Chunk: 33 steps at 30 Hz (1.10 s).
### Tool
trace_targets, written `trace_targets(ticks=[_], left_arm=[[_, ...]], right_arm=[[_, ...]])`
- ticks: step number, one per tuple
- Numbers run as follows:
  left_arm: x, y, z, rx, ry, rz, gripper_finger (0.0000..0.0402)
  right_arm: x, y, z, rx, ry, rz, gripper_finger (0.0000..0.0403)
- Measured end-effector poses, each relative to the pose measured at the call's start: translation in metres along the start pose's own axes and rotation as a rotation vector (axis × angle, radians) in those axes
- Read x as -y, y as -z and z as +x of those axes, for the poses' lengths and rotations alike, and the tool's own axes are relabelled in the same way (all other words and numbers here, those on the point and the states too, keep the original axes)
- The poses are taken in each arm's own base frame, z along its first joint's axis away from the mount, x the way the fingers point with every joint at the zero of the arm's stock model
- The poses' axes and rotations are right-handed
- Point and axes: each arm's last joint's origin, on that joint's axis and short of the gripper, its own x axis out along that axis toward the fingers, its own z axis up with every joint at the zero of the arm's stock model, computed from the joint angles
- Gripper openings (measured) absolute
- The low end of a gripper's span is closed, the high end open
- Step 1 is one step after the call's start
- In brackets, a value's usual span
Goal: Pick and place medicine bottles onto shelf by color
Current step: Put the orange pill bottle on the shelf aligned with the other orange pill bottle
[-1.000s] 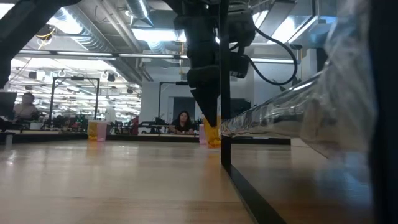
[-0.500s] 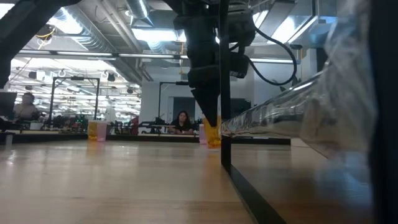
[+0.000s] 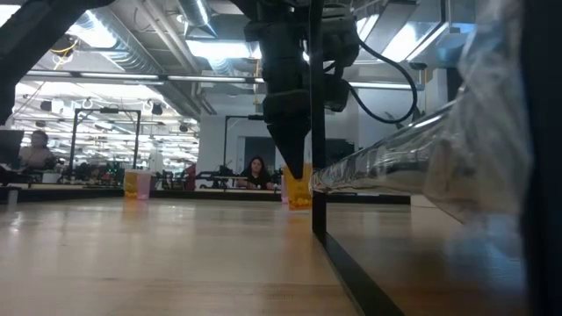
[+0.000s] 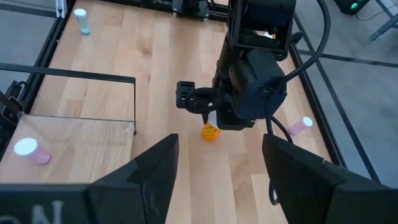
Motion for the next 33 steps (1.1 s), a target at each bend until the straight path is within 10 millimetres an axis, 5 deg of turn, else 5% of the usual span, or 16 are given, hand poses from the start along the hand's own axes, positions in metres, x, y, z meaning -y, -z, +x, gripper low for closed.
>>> trace_targets(ticks=[18, 24, 33], left_arm=[[-0.001, 0.001, -0.007, 0.005, -0.004, -0.052, 0.034], [-0.003, 0.007, -0.034, 0.023, -0.009, -0.085, 0.0337], [0.006, 0.024, -0.108, 0.145, -0.004, -0.12, 0.0335]], right_arm=[[0.0, 0.0, 0.0, 0.0, -0.001, 0.0, 0.0234], [0.0, 0.0, 0.0, 0.0, -0.001, 0.001, 0.0234], [0.0, -0.001, 0.0, 0.007, -0.004, 0.007, 0.0234]])
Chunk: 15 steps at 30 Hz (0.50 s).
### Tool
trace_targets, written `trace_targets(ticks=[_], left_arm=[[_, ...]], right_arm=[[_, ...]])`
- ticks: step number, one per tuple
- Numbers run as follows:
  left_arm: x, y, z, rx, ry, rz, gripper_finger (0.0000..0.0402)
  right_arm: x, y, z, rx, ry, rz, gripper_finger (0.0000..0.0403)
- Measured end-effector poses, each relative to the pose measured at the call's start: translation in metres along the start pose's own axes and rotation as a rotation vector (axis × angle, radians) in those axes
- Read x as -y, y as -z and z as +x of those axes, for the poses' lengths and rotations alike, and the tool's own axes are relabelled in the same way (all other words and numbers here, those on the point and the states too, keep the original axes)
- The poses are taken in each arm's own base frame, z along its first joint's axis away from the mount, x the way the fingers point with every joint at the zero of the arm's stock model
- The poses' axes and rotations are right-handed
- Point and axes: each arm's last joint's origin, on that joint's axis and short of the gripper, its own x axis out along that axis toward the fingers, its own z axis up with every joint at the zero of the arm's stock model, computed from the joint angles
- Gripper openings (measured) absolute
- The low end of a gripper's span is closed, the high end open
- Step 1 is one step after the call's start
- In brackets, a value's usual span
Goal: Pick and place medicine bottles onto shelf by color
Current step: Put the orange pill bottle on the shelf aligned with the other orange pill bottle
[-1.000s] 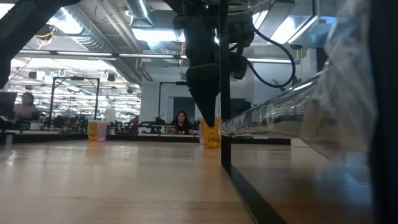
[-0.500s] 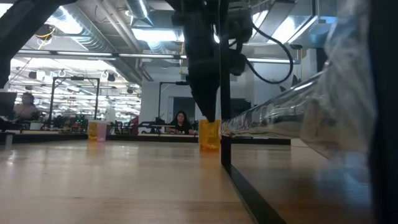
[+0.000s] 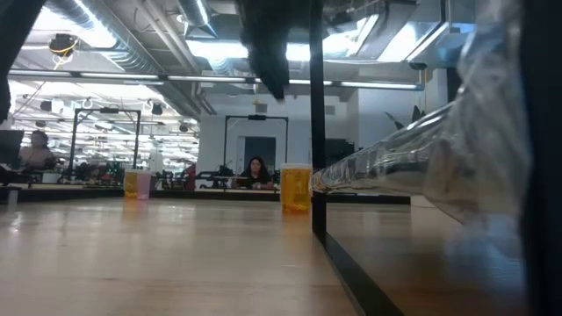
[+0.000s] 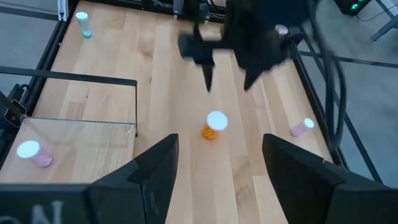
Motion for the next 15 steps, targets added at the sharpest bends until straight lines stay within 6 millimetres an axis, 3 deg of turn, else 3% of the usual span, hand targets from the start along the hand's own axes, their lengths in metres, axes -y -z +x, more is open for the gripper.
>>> trace_targets(ticks=[9, 15], left_arm=[[0.047, 0.022, -0.069, 0.157, -0.092, 0.029, 0.0335], [0.074, 0.035, -0.086, 0.197, -0.077, 0.044, 0.0335]], right_arm=[[-0.001, -0.002, 0.0, 0.018, -0.007, 0.02, 0.0234], [-0.003, -0.007, 0.0, 0.061, -0.026, 0.101, 0.0234]])
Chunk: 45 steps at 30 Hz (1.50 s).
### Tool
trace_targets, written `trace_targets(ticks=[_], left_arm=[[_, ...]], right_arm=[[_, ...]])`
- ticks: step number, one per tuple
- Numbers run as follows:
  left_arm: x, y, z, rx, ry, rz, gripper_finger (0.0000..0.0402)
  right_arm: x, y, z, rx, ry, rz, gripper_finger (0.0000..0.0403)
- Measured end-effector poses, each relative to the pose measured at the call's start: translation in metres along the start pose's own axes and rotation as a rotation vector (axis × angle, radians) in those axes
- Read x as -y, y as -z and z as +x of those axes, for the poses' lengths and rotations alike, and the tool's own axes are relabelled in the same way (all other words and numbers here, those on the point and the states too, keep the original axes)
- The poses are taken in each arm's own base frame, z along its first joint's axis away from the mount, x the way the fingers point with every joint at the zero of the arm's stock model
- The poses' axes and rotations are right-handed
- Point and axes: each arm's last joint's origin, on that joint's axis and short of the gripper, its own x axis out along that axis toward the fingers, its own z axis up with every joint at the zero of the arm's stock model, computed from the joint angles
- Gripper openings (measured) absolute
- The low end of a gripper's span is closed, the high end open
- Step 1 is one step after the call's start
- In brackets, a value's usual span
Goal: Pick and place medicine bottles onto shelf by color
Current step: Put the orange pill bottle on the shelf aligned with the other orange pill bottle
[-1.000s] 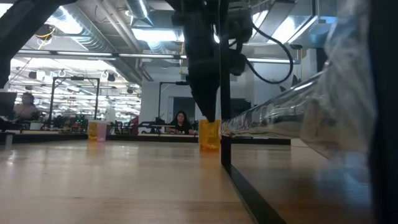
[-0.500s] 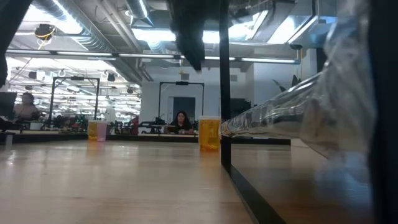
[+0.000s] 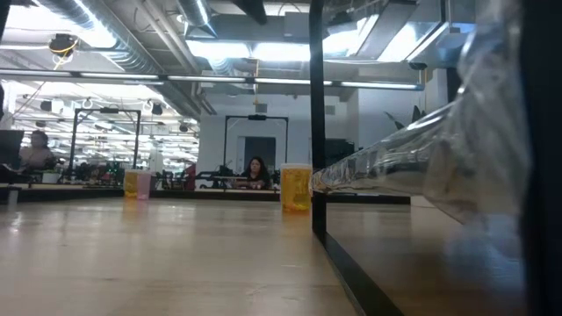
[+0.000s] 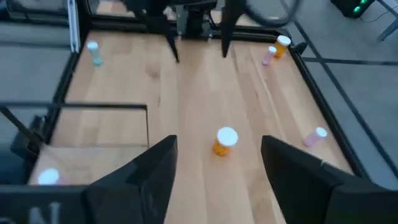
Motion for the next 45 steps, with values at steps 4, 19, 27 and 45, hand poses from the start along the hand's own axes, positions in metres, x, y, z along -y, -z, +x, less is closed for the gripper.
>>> trace_targets(ticks=[4, 19, 27, 45], left_arm=[[0.017, 0.006, -0.006, -0.007, 0.007, 0.036, 0.0335], [0.041, 0.014, -0.016, 0.031, -0.037, 0.04, 0.0335], [0.05, 0.019, -0.021, 0.04, -0.027, 0.043, 0.0335], [0.041, 0.054, -0.095, 0.133, -0.069, 0.026, 0.0335]], right_arm=[[-0.001, -0.002, 0.0, 0.019, -0.014, -0.01, 0.0234], [-0.003, -0.005, 0.007, 0.027, 0.035, -0.038, 0.0234], [-0.007, -0.006, 0.048, -0.094, 0.05, -0.137, 0.0234], [0.023, 0.004, 0.192, -0.409, -0.063, -0.232, 0.0234]])
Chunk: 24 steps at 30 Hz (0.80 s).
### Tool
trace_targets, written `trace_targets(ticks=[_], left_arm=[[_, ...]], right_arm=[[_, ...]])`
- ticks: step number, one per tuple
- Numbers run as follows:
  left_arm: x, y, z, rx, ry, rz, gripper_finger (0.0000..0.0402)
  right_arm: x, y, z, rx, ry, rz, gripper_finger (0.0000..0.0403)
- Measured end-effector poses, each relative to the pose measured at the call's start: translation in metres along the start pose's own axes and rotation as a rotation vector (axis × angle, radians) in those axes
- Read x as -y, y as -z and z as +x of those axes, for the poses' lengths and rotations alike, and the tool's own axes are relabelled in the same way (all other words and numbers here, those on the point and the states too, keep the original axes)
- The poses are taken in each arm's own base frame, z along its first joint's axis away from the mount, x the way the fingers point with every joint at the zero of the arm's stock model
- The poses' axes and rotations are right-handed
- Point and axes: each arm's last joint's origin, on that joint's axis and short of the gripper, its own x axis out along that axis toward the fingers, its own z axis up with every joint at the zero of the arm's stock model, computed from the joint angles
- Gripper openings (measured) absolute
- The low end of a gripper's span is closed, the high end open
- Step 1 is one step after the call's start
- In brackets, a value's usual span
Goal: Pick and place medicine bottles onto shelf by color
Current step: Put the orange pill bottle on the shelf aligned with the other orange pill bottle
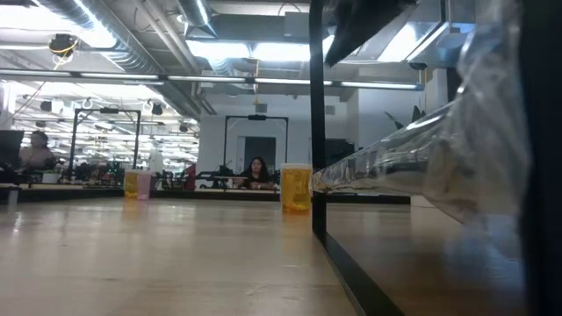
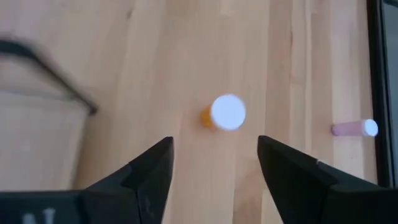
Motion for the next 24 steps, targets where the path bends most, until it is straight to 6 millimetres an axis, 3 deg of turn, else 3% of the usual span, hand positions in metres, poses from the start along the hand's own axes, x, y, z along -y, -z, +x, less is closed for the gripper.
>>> trace_targets(ticks=[6, 11, 24], left_arm=[[-0.018, 0.005, -0.01, -0.012, -0.035, -0.004, 0.0335], [-0.033, 0.005, -0.011, -0.026, -0.067, -0.002, 0.0335], [-0.057, 0.001, 0.002, -0.076, -0.171, -0.045, 0.0335]], right_arm=[[0.018, -0.006, 0.042, -0.014, -0.054, 0.018, 0.0234], [0.031, -0.005, 0.063, -0.039, -0.049, 0.056, 0.0234], [0.036, -0.003, 0.072, -0.065, -0.045, 0.07, 0.0234]])
